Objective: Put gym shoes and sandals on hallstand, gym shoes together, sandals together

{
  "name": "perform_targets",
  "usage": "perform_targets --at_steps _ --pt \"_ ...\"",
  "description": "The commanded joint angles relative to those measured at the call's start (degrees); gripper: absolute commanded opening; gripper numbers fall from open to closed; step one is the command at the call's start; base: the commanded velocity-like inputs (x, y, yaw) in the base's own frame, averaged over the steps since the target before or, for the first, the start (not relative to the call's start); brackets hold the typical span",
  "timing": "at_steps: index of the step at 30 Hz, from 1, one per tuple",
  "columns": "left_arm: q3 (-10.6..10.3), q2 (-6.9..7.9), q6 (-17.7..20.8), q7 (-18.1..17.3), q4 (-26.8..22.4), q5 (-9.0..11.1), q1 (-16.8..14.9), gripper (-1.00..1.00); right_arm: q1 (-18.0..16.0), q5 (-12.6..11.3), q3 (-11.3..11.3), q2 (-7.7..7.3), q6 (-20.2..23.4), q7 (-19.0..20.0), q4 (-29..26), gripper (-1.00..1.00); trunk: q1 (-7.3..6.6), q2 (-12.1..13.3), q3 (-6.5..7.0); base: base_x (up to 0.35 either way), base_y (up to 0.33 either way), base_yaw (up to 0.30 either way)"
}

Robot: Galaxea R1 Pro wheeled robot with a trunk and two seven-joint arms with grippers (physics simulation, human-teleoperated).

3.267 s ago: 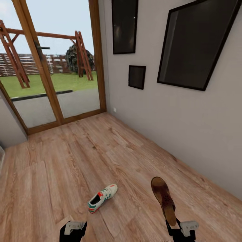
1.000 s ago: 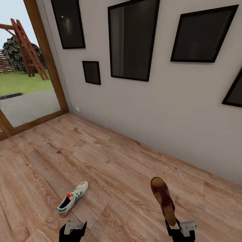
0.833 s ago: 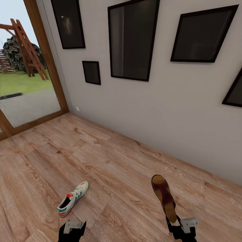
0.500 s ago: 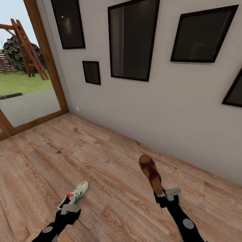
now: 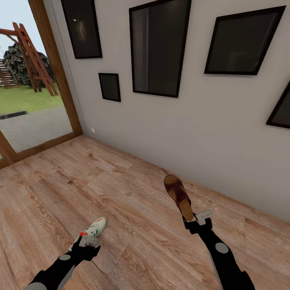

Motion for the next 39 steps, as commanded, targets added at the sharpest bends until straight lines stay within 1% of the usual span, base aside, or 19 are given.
perform_targets --at_steps 1,5,9,12,22,27,29,33,39 --pt "-0.3 0.03 -0.2 0.0 0.0 -0.5 0.0 1.0 0.0 0.4 -0.3 0.03 -0.2 0.4 0.0 -1.0 -0.01 0.0 -0.05 0.0 0.0 0.0" --pt "-0.4 0.03 -0.2 0.2 -0.3 -0.8 0.2 1.0 -0.1 0.7 -0.3 -0.14 0.9 0.3 -0.5 -1.0 -0.01 0.0 -0.05 0.0 0.0 0.0" --pt "-0.5 0.05 -0.2 0.2 -0.4 -0.8 0.3 1.0 -0.1 0.7 -0.3 -0.14 3.0 0.3 -0.6 -1.0 -0.01 0.0 -0.05 0.0 0.0 0.0" --pt "-0.5 0.09 -0.1 0.2 -0.3 -0.9 0.3 1.0 -0.1 0.6 -0.2 -0.14 6.3 0.3 -0.7 -1.0 -0.01 0.0 -0.05 0.0 0.0 0.0" --pt "-0.4 -0.03 -0.1 0.1 -0.6 -0.8 0.2 1.0 -0.1 0.6 -0.1 -0.14 6.8 0.3 -1.1 -1.0 -0.01 0.0 -0.05 0.0 0.0 0.0" --pt "-0.3 0.28 0.4 0.1 -0.7 -0.7 -0.1 1.0 -0.1 0.6 -0.1 -0.14 6.8 0.3 -1.1 -1.0 -0.01 0.0 -0.05 0.0 0.0 0.0" --pt "-0.2 0.33 1.0 0.1 -0.7 -0.7 -0.2 1.0 -0.1 0.6 -0.1 -0.14 6.9 0.3 -1.1 -1.0 -0.01 0.0 -0.05 0.0 0.0 0.0" --pt "-0.1 0.48 4.2 0.1 -1.0 -0.7 -0.6 1.0 -0.1 0.6 -0.1 -0.11 6.9 0.3 -1.2 -1.0 -0.01 0.0 -0.05 0.037 0.047 0.0" --pt "0.1 0.47 5.9 0.1 -1.0 -0.6 -0.7 1.0 -0.1 0.6 0.0 -0.06 6.9 0.3 -1.4 -1.0 -0.01 0.0 -0.05 0.108 0.209 0.0"
